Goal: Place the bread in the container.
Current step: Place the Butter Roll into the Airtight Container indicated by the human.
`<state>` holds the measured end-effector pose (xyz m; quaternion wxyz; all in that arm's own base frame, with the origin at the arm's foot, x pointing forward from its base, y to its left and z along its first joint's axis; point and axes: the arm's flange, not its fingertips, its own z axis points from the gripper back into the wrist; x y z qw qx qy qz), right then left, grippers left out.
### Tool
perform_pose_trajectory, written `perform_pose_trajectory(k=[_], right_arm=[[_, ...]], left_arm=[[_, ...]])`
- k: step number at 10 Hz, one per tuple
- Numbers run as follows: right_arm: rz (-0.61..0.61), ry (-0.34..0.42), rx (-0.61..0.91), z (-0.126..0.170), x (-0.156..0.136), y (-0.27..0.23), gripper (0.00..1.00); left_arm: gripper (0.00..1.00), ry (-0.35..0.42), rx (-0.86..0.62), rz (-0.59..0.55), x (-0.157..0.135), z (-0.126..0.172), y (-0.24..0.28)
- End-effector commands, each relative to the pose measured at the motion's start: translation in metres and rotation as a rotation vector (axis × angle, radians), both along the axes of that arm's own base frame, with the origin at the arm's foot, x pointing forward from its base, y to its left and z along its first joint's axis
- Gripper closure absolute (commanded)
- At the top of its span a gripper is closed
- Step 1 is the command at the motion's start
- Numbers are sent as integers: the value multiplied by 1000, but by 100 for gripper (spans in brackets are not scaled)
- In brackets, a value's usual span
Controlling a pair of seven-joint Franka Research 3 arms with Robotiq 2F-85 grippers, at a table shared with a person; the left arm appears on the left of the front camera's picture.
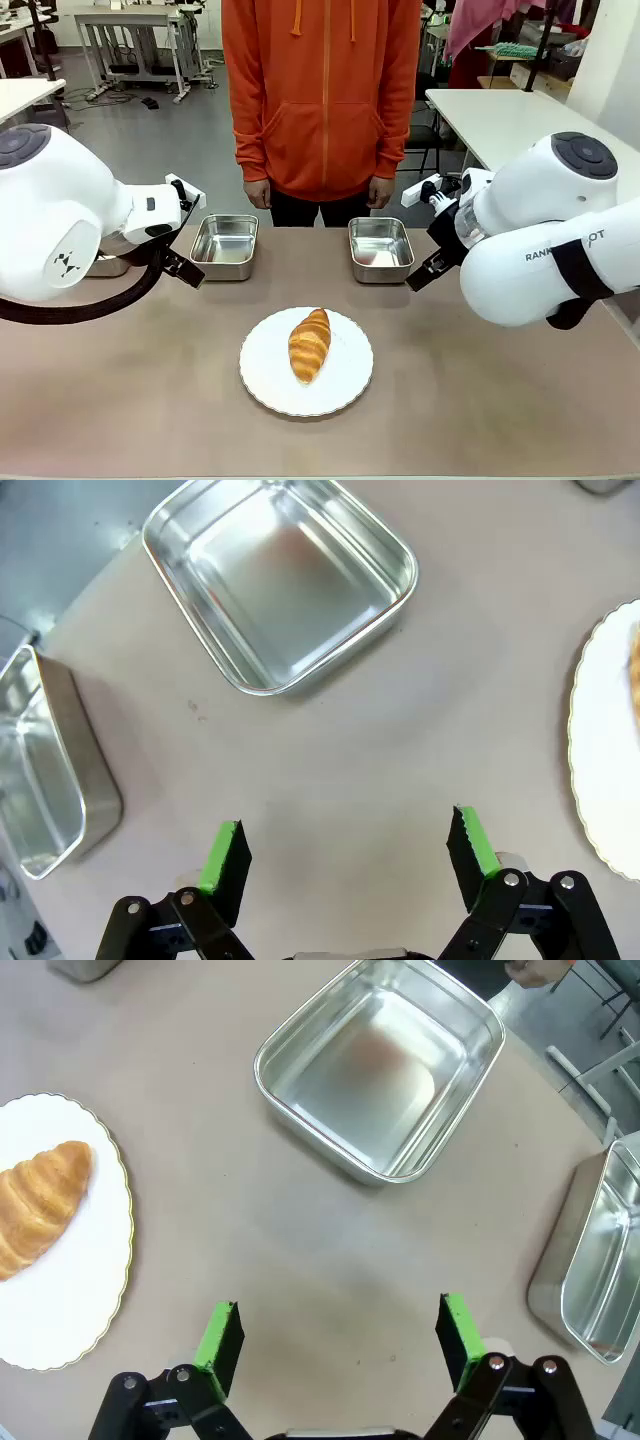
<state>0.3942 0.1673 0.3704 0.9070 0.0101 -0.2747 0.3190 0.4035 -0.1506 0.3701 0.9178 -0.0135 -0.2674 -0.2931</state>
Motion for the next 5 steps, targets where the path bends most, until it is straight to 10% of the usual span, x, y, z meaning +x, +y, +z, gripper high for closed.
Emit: perform_pose_trajectory(k=[1,5], right_arm=[[0,0,0,0,0,0,0],[0,0,0,0,0,0,0]], left_arm=[[0,0,0,0,0,0,0],[0,0,0,0,0,0,0]])
